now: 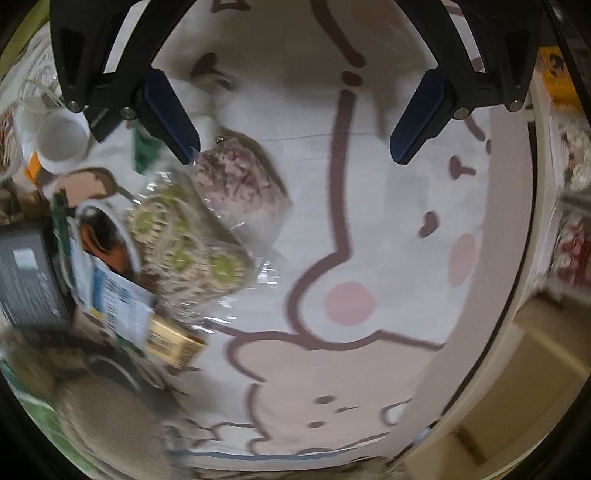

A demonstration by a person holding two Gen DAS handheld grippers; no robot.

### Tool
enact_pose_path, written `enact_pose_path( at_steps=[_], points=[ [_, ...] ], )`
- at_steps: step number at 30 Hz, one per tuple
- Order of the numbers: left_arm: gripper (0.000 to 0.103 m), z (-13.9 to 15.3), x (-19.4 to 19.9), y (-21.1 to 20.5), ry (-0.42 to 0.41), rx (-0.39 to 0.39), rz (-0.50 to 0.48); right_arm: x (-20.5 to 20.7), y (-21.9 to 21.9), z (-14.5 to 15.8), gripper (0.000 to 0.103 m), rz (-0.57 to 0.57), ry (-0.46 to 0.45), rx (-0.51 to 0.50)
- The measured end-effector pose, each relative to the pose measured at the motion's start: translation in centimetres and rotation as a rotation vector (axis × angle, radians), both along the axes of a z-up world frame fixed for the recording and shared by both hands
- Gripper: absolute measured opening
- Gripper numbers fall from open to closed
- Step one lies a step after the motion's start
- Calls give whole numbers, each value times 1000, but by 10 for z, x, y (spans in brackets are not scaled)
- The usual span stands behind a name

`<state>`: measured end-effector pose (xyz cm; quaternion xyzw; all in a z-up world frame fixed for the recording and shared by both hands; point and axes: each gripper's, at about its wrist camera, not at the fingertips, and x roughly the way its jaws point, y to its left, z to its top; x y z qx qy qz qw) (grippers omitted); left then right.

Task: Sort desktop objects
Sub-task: 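Move the right tool to the bagged orange cable while the left tool approaches the pink candy bag, then close the left gripper on the bag of pink candies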

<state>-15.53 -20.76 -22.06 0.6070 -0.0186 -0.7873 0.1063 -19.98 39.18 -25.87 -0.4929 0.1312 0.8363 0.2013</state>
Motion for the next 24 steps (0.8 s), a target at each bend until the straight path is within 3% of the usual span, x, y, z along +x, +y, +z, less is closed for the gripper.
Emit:
enact_pose_path(
  at_steps=[9,14,24],
  points=[
    [103,-5,6,-34,-1,-62,132,17,1,1,103,4,33,-1],
    [103,-2,9,-38,26,-108,152,22,2,3,103,10,33,-9],
    [100,4,2,-18,102,72,97,33,5,2,103,33,41,-28]
  ],
)
